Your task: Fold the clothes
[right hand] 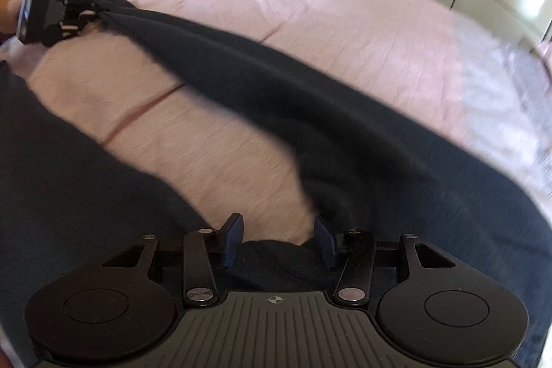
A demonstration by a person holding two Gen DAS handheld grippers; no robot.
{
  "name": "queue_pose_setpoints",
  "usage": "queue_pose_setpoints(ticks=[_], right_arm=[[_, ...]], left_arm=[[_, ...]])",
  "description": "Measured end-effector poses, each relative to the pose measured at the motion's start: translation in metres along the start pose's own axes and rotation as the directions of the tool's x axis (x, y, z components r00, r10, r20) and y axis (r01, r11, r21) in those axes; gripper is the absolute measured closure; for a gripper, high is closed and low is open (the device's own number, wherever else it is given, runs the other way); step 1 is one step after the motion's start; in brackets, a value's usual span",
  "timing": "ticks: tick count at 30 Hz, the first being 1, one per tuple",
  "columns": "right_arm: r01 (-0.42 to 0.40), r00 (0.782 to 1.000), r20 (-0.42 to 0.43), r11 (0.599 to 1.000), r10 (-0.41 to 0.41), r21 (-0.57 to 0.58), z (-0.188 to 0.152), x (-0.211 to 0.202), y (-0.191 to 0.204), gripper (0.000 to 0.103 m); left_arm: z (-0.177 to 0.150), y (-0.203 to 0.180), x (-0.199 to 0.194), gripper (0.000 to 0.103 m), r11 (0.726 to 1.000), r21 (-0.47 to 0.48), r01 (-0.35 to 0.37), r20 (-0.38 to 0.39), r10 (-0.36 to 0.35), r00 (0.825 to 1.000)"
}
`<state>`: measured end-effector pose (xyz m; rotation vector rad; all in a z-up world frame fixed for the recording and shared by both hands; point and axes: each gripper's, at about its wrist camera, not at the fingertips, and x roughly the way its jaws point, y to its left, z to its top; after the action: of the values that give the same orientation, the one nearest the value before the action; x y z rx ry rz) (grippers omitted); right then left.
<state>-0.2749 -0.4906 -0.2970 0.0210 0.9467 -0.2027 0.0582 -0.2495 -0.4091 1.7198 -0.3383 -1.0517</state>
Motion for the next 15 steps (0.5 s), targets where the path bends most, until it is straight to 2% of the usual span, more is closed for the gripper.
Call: queue_pose_setpoints(ticks=[2, 5, 7, 10, 12, 15], right_arm=[[-0.003, 1.0, 0.023, 1.0, 0.002, 0.01, -0.004, -0.013, 0.001, 0.053], [-0.007, 0.989, 0.148, 0.996, -0.006, 0.086, -0.013, -0.043, -0.007, 0.053], [0.008, 0.974, 0.224, 0.99, -0.04, 0.142, -0.021, -0.064, -0.018, 0.053], [0.096, 0.953, 0.262, 0.973, -0.151, 0.211, -0.032, -0.084, -0.042, 0.053], [0.134, 0.943, 0.259, 0.95, -0.21, 0.283, -0.04, -0.089, -0.07, 0.053], [0.185, 0.925, 0.246, 0.908, -0.29, 0.377, -0.048, -0.091, -0.115, 0.053]], left_arm=[[-0.001, 0.007, -0.009, 0.093, 0.999, -0.04, 0.025, 0.001, -0.025, 1.0], [-0.011, 0.022, -0.042, 0.088, 0.987, -0.144, 0.073, 0.034, -0.069, 0.997], [-0.017, 0.037, -0.065, 0.084, 0.961, -0.253, 0.108, 0.08, -0.091, 0.993], [-0.016, 0.066, -0.085, 0.077, 0.906, -0.391, 0.161, 0.156, -0.107, 0.982], [-0.006, 0.081, -0.088, 0.069, 0.881, -0.438, 0.179, 0.191, -0.103, 0.976], [0.02, 0.103, -0.074, 0.068, 0.854, -0.475, 0.213, 0.227, -0.115, 0.967]])
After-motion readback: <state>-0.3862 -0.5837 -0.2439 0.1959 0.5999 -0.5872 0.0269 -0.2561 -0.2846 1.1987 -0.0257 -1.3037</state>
